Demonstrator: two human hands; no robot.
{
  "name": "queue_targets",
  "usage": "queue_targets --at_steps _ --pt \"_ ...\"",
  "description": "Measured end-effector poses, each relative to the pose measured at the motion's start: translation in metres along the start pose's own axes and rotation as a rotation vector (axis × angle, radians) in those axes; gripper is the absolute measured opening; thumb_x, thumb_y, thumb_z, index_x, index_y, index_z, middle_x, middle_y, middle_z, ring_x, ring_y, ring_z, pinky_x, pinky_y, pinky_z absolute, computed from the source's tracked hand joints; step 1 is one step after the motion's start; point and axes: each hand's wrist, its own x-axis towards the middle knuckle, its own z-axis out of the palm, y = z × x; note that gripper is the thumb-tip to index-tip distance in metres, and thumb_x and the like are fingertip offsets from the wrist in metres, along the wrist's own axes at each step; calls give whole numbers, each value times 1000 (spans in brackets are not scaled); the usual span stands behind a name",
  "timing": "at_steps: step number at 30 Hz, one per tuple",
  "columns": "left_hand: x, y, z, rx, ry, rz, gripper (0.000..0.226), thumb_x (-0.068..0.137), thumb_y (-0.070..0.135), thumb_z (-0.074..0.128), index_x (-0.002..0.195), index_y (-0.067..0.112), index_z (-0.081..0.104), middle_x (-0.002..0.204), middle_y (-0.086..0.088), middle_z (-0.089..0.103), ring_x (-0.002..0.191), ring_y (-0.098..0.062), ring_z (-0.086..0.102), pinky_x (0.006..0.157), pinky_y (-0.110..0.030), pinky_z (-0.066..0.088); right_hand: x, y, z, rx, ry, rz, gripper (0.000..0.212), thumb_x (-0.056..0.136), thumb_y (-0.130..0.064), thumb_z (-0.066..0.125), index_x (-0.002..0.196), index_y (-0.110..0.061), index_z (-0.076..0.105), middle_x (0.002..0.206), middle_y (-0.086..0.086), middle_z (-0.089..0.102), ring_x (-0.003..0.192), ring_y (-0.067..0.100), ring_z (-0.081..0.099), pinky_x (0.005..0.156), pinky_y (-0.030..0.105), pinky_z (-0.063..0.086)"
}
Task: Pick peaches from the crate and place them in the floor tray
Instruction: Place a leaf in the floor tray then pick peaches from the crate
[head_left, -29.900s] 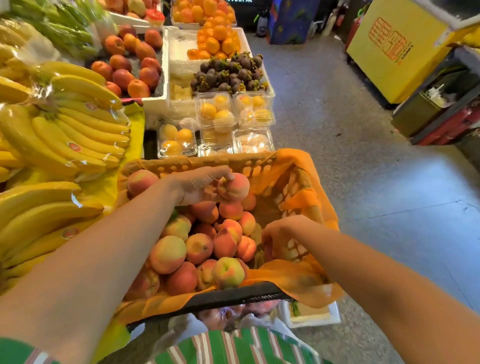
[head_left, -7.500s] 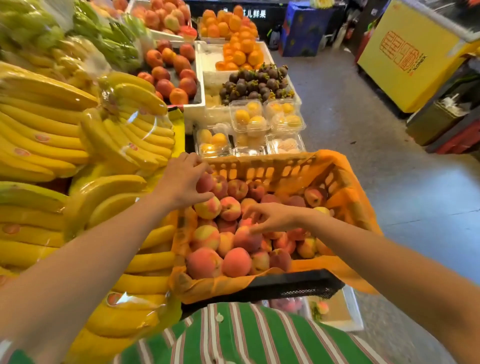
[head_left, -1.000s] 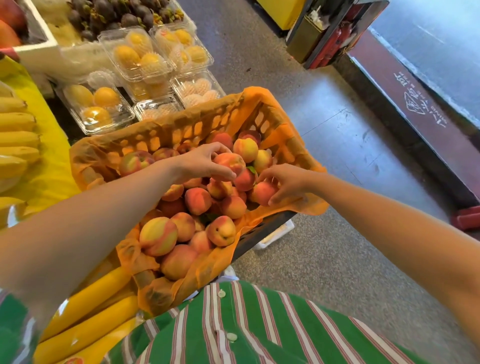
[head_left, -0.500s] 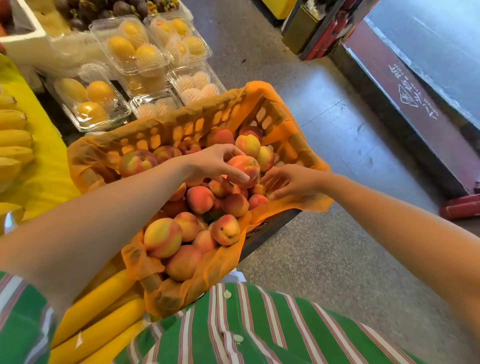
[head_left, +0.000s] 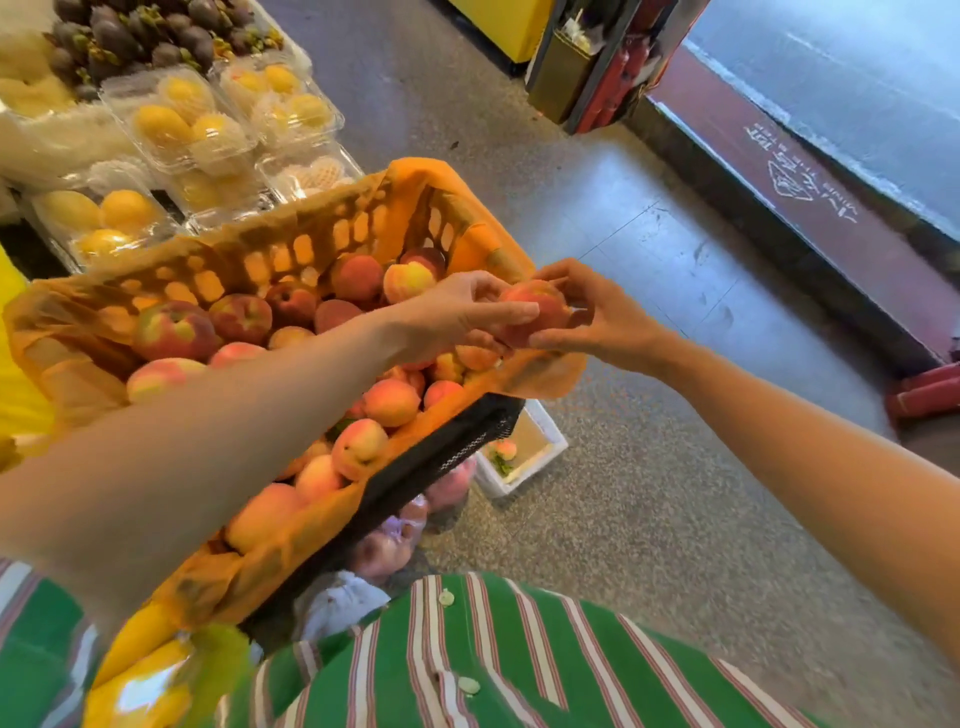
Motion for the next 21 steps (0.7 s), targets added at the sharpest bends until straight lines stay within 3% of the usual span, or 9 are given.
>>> queue_targets --at_steps 3,8,12,15,18,21 --pt "24 1 56 37 -8 53 49 72 29 71 114 11 53 102 -9 64 77 -10 66 73 -27 54 -37 27 -35 -7 119 -19 57 68 -14 84 114 -19 51 110 13 62 99 19 60 76 26 53" --pt "69 -16 151 118 -46 56 63 68 23 77 124 15 49 109 -21 62 89 -22 63 80 -36 55 -105 87 -92 8 195 2 60 68 -16 86 116 -19 51 114 10 62 103 23 62 80 29 54" --pt "100 -45 217 82 -1 2 56 64 26 79 113 19 53 98 -15 62 81 -20 62 78 -33 54 -150 144 -121 83 126 92 61 73 -7 81 121 -28 50 120 8 60 110 25 60 86 30 56" --pt "124 -78 244 64 -17 -108 71 60 33 86 118 16 51 107 -20 62 88 -25 67 82 -37 56 -174 184 -130 160 35 196 65 78 -7 78 131 -27 46 125 0 57 110 13 62 86 27 55" --pt "149 -116 253 103 24 -222 71 64 31 86 121 11 49 110 -21 62 88 -25 67 73 -34 56 -184 233 -131 238 48 297 61 83 -6 72 135 -20 45 125 2 57 109 14 62 89 29 55" --pt "177 -160 254 159 166 -310 64 68 30 85 118 9 50 112 -17 60 83 -21 65 64 -30 55 -180 292 -121 282 117 414 49 88 -8 67 132 -16 48 121 6 60 106 20 62 91 32 54"
